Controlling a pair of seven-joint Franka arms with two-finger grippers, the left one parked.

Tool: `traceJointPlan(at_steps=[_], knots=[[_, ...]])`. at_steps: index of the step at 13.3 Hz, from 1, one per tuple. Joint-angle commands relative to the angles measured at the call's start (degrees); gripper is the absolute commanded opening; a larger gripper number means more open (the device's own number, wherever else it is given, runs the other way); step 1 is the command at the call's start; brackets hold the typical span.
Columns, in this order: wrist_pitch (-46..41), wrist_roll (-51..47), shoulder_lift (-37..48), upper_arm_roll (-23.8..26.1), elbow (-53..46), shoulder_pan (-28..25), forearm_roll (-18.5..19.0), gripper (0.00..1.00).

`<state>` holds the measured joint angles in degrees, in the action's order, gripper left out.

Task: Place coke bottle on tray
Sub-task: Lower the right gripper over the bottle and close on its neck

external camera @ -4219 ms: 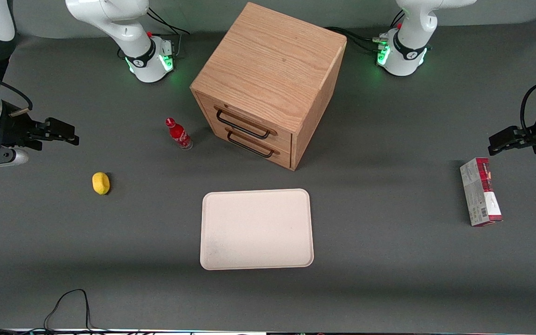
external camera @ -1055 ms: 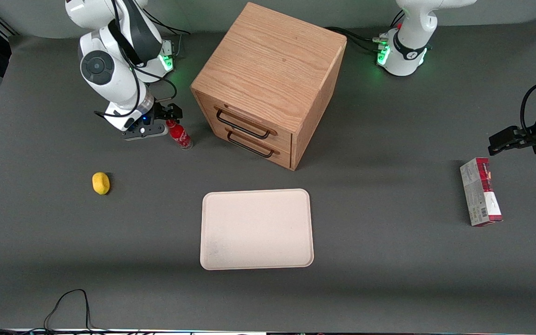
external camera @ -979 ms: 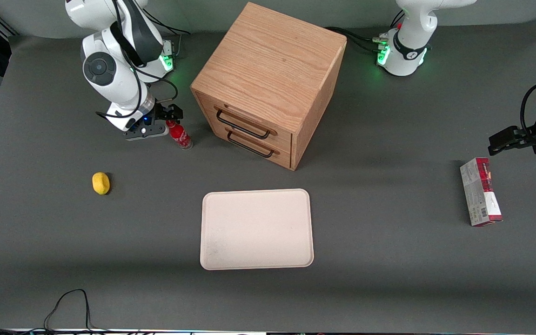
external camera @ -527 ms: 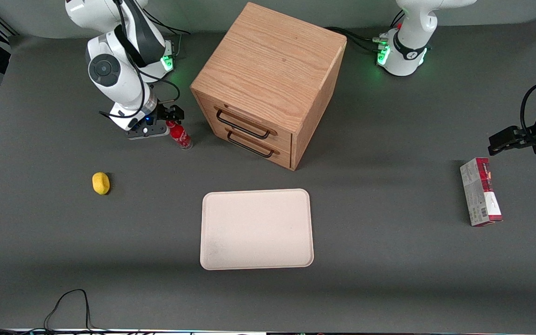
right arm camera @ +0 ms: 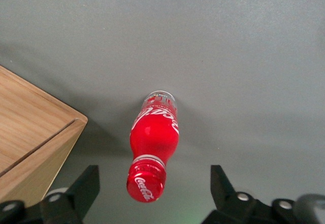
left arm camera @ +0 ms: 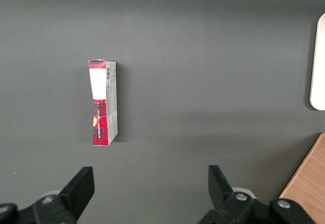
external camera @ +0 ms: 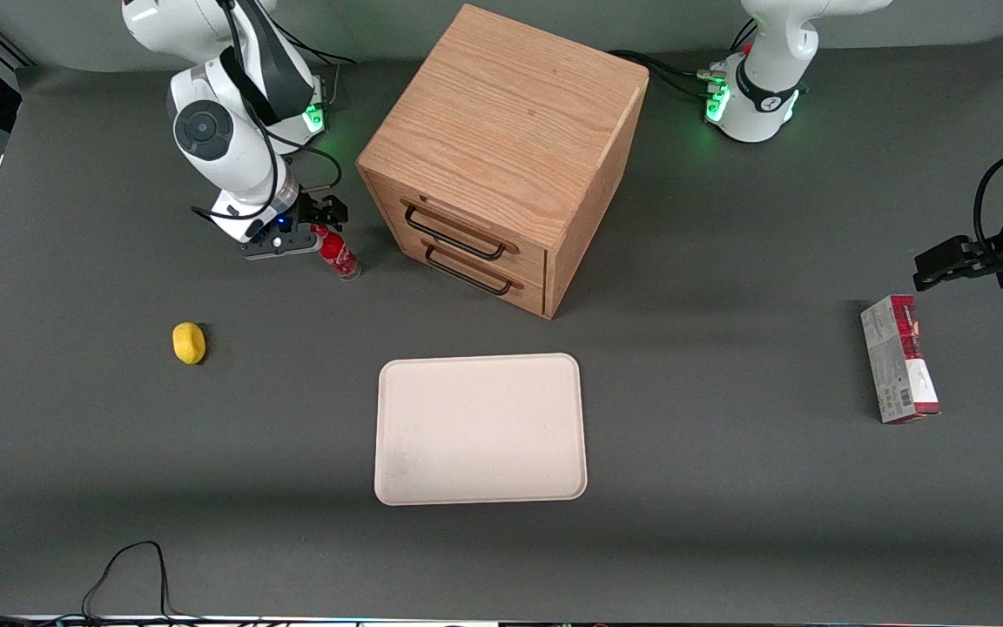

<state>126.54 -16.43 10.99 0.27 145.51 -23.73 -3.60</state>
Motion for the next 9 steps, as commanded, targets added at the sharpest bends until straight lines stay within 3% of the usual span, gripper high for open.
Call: traceJointPlan(at_steps=[1, 9], knots=[[1.51, -3.25, 1.32, 0.95, 1.44, -1.05, -0.27, 0.0], [1.43, -3.25, 0.79, 0.96, 1.44, -2.11, -0.27, 0.0]])
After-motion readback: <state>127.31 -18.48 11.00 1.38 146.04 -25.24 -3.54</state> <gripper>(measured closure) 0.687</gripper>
